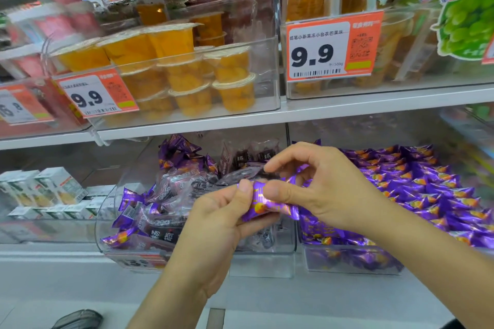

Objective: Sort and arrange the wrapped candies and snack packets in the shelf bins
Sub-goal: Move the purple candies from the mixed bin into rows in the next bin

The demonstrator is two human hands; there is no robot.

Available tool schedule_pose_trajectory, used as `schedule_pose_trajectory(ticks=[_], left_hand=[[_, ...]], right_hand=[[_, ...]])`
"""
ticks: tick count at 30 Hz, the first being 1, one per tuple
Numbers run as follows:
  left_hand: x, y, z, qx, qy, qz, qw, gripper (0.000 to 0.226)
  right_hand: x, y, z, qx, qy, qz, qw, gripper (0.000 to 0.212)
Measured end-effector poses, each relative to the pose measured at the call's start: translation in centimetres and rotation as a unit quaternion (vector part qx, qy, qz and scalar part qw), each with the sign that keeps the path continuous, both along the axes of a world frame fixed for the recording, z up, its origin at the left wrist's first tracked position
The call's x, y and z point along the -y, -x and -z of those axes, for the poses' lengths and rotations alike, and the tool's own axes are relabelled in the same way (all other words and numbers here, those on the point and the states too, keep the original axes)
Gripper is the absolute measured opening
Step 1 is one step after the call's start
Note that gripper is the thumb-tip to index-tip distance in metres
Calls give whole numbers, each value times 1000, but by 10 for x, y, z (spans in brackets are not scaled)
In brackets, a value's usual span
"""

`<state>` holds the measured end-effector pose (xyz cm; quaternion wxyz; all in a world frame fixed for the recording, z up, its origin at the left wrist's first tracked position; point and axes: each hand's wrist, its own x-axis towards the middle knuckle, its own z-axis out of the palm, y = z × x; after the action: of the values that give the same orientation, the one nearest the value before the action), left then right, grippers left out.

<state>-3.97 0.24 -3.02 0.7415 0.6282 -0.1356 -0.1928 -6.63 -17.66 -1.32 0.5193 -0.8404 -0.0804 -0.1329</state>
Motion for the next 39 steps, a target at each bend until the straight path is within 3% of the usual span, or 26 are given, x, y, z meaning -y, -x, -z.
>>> schedule_pose_trajectory(ticks=[2,5,9,13,16,18,20,29,32,39], left_hand=[[4,3,0,60,-31,-24,997,37],[14,6,3,203,-125,-84,967,29],[30,12,4,226,-131,-83,962,21],[37,13,12,246,-151,-80,954,34],[33,8,27,332,-262,-89,902,50],[29,2,37,313,-327,-58,890,67],[28,1,48,264,-340,-13,902,65],[26,1,70,251,-283,13,926,63],[27,6,71,263,-279,-5,923,60],[27,8,69,276,-281,-11,919,53]], right_hand=[[8,0,-2,-39,11,-38,998,52],[22,6,-7,-67,-19,-78,995,57],[44,15,-14,-65,19,-70,995,51],[68,22,-8,-74,53,-64,994,34],[85,22,4,-99,84,-21,991,40],[93,23,14,-126,100,-1,987,41],[93,23,24,-149,122,-6,981,35],[74,19,44,-190,219,-53,956,39],[77,20,41,-214,198,-50,955,45],[85,22,41,-210,231,-6,950,24]])
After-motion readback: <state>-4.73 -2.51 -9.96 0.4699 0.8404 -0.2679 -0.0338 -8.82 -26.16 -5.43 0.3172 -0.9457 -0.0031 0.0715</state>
